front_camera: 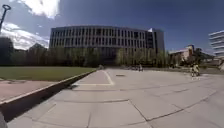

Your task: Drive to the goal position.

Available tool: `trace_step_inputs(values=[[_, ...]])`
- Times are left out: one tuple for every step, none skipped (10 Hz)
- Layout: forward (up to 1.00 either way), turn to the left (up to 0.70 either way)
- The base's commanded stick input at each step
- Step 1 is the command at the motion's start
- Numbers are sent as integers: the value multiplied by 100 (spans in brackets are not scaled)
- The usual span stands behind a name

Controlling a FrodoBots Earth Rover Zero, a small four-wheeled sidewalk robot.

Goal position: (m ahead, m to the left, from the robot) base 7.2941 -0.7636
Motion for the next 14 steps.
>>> trace_step_inputs(values=[[70, -1], [70, -1], [70, -1], [70, -1], [70, -1], [70, -1], [70, -1], [70, -1], [70, -1], [70, -1], [70, -1], [70, -1], [70, -1], [70, -1]])
